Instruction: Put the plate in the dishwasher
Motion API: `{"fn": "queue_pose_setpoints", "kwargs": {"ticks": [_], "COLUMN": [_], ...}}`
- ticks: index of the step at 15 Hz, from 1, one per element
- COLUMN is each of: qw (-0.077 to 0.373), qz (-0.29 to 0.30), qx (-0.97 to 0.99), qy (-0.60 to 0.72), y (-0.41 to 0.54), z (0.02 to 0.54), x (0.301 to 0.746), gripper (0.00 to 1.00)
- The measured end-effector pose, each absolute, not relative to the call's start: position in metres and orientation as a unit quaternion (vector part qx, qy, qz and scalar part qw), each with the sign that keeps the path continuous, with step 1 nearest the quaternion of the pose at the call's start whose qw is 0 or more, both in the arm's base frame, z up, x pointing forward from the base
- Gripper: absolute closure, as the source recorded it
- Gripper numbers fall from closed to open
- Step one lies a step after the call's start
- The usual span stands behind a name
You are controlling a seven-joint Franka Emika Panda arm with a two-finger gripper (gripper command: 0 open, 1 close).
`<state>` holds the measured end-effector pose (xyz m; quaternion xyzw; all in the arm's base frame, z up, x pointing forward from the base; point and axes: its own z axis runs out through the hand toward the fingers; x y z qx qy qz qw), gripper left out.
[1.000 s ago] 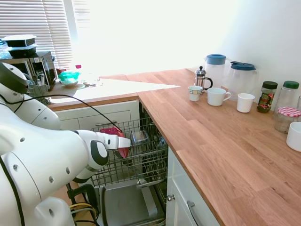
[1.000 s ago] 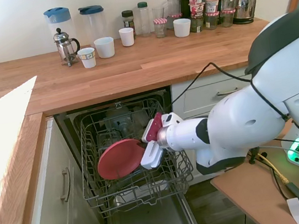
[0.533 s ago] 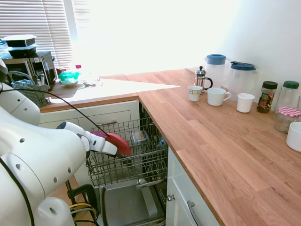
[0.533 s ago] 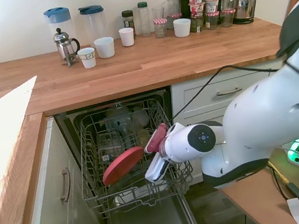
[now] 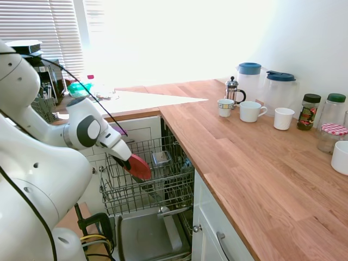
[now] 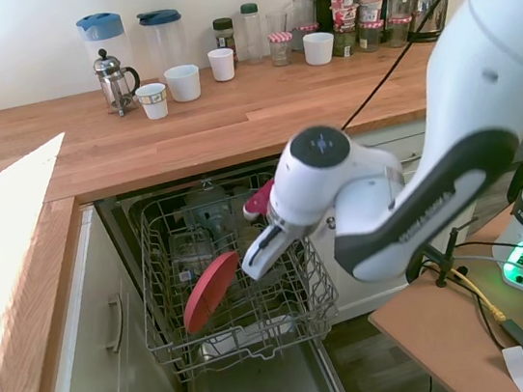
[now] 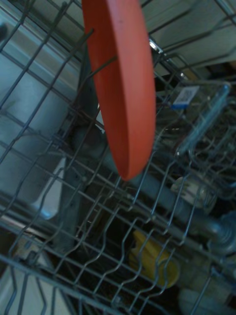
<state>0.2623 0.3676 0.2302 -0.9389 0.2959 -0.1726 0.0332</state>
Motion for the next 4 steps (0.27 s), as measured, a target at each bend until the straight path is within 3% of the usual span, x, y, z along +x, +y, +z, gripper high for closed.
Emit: {"fn": "queue_pose_setpoints", "kwargs": {"ticks": [4], "qw": [0.038], "qz": [-0.068], "qx": [-0.929], "qy": [0.362], "y": [0.325], "z": [0.3], "x": [0.341], "gripper": [0.0]}}
